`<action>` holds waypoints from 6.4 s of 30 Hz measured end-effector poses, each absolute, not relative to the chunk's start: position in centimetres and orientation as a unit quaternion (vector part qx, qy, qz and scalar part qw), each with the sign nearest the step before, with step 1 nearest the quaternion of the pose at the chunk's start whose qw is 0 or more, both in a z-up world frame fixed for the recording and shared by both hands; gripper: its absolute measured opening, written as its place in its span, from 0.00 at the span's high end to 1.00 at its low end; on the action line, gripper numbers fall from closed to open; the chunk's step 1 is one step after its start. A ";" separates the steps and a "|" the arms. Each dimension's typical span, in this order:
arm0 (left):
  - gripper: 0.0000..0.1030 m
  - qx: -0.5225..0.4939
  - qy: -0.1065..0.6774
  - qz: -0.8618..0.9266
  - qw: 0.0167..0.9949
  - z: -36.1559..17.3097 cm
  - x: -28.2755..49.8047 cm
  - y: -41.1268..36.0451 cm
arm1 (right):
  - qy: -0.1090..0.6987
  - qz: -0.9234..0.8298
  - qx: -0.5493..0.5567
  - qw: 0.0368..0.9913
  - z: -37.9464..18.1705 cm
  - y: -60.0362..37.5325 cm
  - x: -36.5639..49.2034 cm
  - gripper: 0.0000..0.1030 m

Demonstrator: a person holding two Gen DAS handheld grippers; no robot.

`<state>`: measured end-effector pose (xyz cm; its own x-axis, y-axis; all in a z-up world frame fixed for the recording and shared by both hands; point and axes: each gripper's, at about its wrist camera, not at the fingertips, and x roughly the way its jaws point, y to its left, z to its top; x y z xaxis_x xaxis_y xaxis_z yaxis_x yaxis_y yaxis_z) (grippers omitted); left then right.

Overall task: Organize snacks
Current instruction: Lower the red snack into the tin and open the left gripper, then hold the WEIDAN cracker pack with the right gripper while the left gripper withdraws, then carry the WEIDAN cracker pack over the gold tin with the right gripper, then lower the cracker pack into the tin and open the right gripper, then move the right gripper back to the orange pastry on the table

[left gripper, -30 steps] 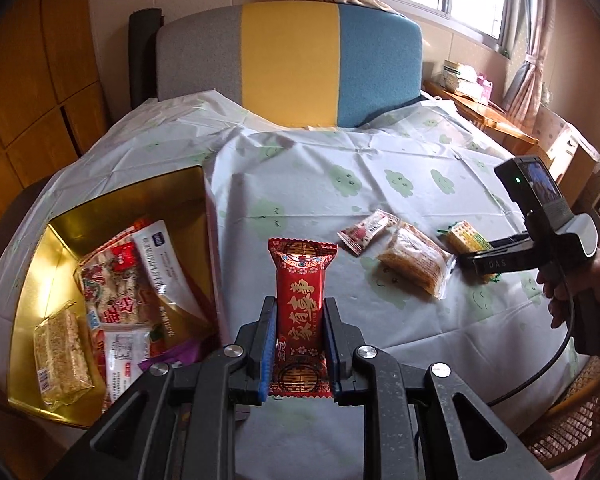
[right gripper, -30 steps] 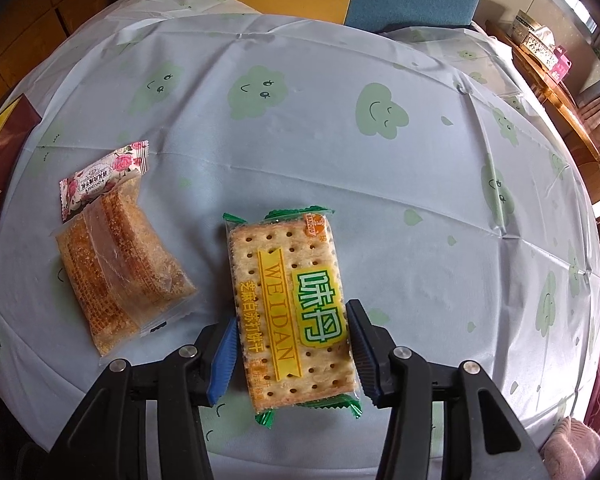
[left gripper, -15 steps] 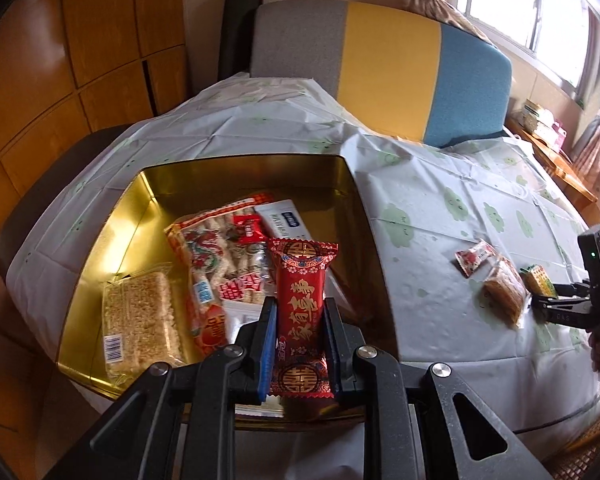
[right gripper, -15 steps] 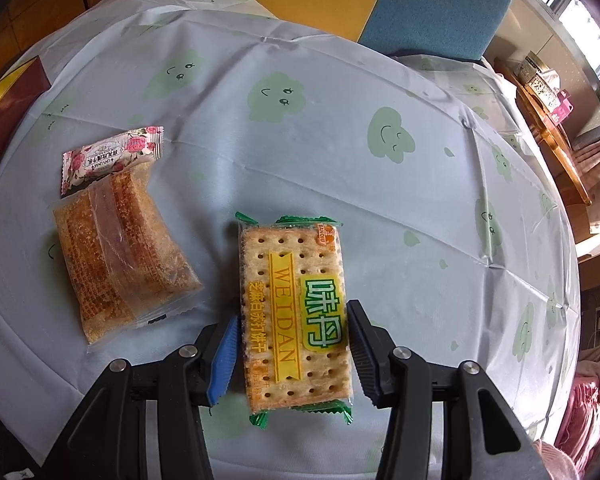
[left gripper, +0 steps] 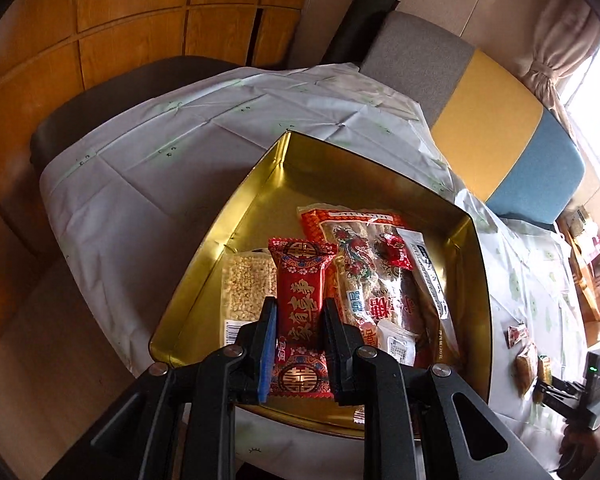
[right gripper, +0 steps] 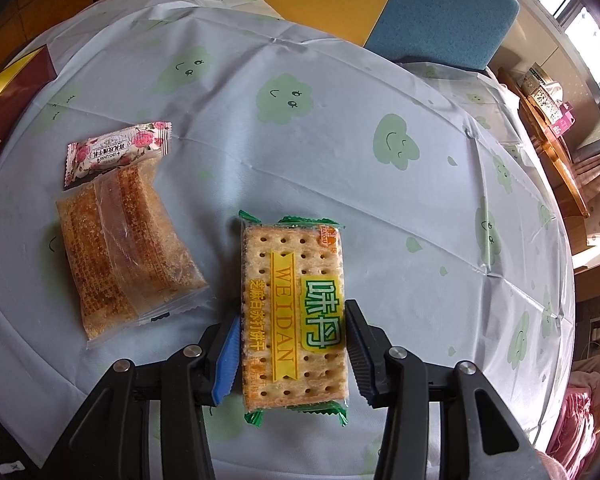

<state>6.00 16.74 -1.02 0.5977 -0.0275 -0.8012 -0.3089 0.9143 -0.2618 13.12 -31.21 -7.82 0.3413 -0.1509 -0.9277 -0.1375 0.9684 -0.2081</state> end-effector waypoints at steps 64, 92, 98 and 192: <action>0.51 -0.031 0.444 0.094 0.890 -3.6 4.5 10.2 | 0.547 0.011 -0.034 0.837 -3.0 -30.6 13.5 0.54; 0.51 -0.057 0.418 0.128 0.898 -2.4 3.8 14.1 | 0.499 0.299 -0.022 0.813 2.3 -6.7 10.0 0.54; 0.51 -0.060 0.413 0.139 0.898 -2.3 3.6 15.2 | 0.501 0.305 -0.022 0.810 2.2 -3.3 11.3 0.54; 0.51 0.014 0.422 0.029 0.906 -1.8 3.7 6.1 | 0.534 0.084 -0.013 0.841 -4.2 -28.1 13.2 0.53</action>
<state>3.71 6.11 -1.84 0.6414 0.0636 -0.7646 -0.0407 0.9980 0.0489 13.20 -28.14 -4.25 0.4154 0.1275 -0.9007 -0.1550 0.9856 0.0680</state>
